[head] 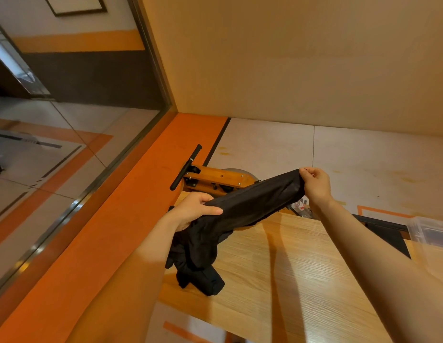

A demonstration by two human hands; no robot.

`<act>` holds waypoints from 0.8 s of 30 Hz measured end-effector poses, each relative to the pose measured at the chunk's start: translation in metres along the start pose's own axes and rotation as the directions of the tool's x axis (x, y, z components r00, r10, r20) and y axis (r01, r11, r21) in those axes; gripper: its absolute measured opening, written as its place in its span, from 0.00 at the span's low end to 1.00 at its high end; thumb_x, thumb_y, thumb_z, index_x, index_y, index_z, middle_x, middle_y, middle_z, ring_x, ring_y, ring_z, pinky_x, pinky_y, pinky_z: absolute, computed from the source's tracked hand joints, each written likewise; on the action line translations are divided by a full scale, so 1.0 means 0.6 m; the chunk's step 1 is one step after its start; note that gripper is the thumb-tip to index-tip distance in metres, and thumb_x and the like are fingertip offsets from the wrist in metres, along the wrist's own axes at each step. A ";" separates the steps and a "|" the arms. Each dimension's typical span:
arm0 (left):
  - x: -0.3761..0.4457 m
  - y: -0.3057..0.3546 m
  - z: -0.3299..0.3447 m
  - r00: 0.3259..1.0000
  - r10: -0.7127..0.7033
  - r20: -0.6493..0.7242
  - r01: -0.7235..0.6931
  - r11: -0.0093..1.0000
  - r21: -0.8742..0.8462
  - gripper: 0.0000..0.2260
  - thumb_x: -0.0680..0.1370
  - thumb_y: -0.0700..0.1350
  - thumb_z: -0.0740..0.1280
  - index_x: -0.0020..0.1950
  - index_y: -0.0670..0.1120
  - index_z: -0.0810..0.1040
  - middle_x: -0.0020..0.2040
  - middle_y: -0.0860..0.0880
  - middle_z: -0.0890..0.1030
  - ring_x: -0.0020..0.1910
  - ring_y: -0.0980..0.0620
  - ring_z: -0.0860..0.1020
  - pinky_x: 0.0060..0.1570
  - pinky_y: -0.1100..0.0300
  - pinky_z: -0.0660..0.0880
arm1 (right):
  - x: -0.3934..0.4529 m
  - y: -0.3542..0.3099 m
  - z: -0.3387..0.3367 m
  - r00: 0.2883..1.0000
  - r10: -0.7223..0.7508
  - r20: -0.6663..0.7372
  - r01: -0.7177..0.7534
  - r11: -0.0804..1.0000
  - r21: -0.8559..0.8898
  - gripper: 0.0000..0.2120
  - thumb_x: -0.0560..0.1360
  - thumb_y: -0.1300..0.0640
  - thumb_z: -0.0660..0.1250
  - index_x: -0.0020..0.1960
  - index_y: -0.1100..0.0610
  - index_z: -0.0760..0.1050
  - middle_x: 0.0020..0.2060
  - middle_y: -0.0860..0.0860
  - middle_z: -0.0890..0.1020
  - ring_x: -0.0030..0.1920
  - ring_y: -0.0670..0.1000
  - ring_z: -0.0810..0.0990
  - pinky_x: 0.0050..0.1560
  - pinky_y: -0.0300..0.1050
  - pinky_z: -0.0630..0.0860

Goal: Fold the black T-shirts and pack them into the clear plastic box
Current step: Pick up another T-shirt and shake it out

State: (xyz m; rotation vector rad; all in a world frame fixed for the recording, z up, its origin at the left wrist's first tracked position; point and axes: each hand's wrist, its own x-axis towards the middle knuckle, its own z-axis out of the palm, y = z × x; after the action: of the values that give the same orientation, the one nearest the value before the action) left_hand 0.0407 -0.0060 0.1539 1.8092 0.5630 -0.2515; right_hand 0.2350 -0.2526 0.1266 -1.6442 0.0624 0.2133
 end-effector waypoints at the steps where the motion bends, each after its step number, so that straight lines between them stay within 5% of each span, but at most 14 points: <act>1: 0.001 0.001 -0.001 1.000 0.004 0.008 -0.004 1.000 0.019 0.13 0.73 0.41 0.73 0.58 0.42 0.82 0.52 0.44 0.84 0.50 0.47 0.83 0.54 0.47 0.79 | -0.001 0.000 0.001 1.000 -0.005 -0.007 0.005 1.000 0.004 0.05 0.82 0.59 0.61 0.52 0.60 0.74 0.43 0.52 0.77 0.48 0.52 0.76 0.53 0.49 0.76; 8: -0.004 -0.018 0.000 0.996 0.061 -0.064 -0.061 0.998 0.002 0.11 0.73 0.42 0.73 0.55 0.47 0.83 0.51 0.48 0.85 0.52 0.50 0.83 0.60 0.45 0.76 | -0.007 0.004 -0.001 1.000 0.004 0.011 -0.004 1.000 -0.010 0.07 0.82 0.57 0.61 0.55 0.60 0.74 0.48 0.55 0.77 0.50 0.52 0.76 0.53 0.47 0.76; 13: -0.012 -0.018 0.013 0.994 0.102 -0.032 -0.104 0.992 -0.072 0.11 0.76 0.35 0.69 0.51 0.45 0.69 0.49 0.42 0.83 0.52 0.43 0.82 0.59 0.45 0.76 | -0.004 0.008 -0.001 1.000 0.004 0.003 -0.004 0.999 -0.032 0.07 0.82 0.57 0.62 0.55 0.60 0.75 0.48 0.56 0.77 0.49 0.52 0.76 0.47 0.44 0.75; 17: -0.009 -0.018 0.017 0.989 0.146 0.034 -0.145 0.989 -0.034 0.08 0.77 0.34 0.67 0.51 0.46 0.74 0.60 0.54 0.75 0.68 0.53 0.71 0.66 0.53 0.72 | 0.000 0.018 -0.004 1.000 0.029 0.003 -0.028 0.998 -0.048 0.08 0.82 0.57 0.62 0.56 0.61 0.75 0.45 0.54 0.77 0.45 0.51 0.76 0.43 0.40 0.75; 24: 0.003 -0.017 0.009 0.991 0.133 0.015 -0.133 0.987 0.085 0.15 0.78 0.36 0.66 0.54 0.56 0.81 0.57 0.62 0.76 0.63 0.59 0.73 0.65 0.61 0.69 | 0.004 0.024 0.002 1.000 0.028 0.011 -0.027 0.998 -0.050 0.08 0.82 0.57 0.62 0.54 0.61 0.75 0.44 0.53 0.77 0.45 0.50 0.75 0.40 0.39 0.73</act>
State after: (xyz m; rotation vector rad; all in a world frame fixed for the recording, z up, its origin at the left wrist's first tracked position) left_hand 0.0378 -0.0082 0.1426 1.9191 0.4285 -0.1952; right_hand 0.2346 -0.2523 0.1122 -1.6920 0.0714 0.2470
